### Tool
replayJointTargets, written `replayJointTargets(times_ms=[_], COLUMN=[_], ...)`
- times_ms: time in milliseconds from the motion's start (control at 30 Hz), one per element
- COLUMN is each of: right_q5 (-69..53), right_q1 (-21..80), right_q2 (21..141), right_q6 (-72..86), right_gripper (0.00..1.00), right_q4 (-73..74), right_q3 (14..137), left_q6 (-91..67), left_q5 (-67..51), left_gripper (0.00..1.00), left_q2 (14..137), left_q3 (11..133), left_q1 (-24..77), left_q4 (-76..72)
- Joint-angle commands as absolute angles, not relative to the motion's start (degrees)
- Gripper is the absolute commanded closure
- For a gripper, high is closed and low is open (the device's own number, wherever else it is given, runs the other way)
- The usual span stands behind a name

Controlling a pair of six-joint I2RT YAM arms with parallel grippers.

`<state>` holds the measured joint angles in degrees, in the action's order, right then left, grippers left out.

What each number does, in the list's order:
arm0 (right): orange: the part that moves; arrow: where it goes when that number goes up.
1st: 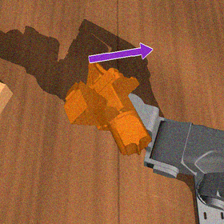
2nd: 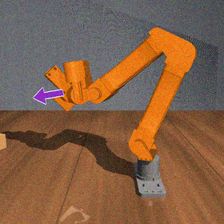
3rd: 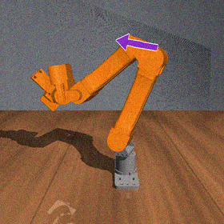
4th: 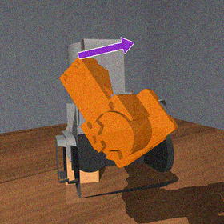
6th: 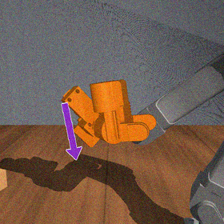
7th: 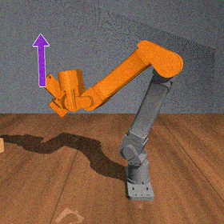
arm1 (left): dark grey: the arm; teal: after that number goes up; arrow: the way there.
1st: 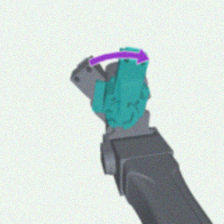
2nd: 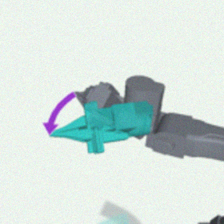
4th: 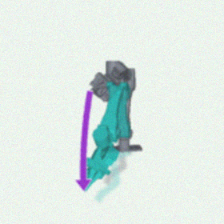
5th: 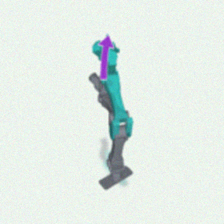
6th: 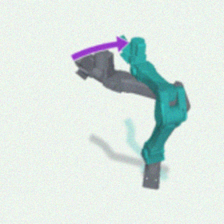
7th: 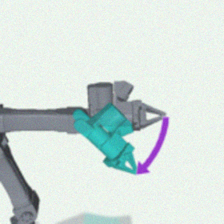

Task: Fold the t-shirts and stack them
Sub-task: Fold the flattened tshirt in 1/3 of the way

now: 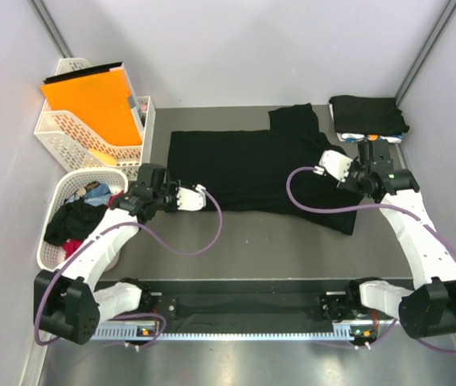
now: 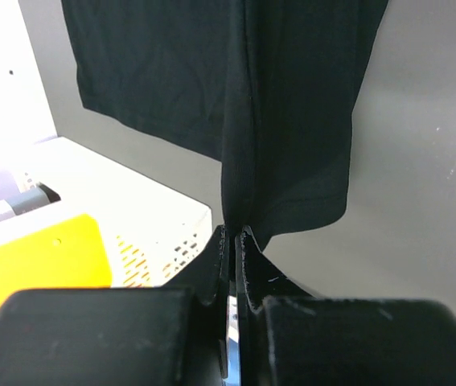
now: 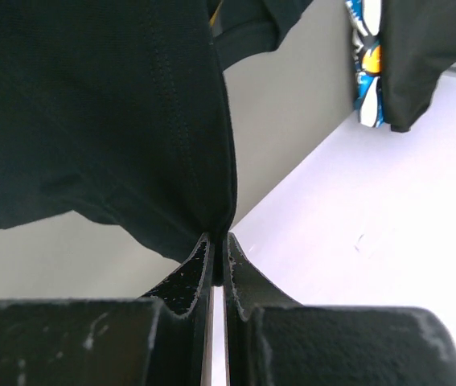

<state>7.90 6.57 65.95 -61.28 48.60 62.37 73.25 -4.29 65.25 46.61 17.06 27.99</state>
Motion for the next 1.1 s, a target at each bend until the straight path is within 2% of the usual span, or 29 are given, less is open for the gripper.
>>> replayJointTargets(times_ms=[0, 633, 1067], right_q5=[9.05, 5.71, 5.63], right_q1=[5.89, 7.91, 14.32], right_q2=[66.44, 78.83, 84.19], right_q6=[-59.94, -60.29, -59.33], right_gripper=[1.0, 1.0, 1.0], right_q4=[43.16, 33.14, 29.62], right_q3=[64.25, 74.44, 75.06], left_q6=[74.7, 76.64, 79.18], left_q5=[-5.8, -7.03, -6.94], left_gripper=[1.0, 1.0, 1.0], left_q2=[65.39, 69.43, 71.1], left_q3=[48.25, 48.78, 47.64], left_q1=[16.52, 16.52, 16.17], left_q4=[24.7, 23.29, 21.19])
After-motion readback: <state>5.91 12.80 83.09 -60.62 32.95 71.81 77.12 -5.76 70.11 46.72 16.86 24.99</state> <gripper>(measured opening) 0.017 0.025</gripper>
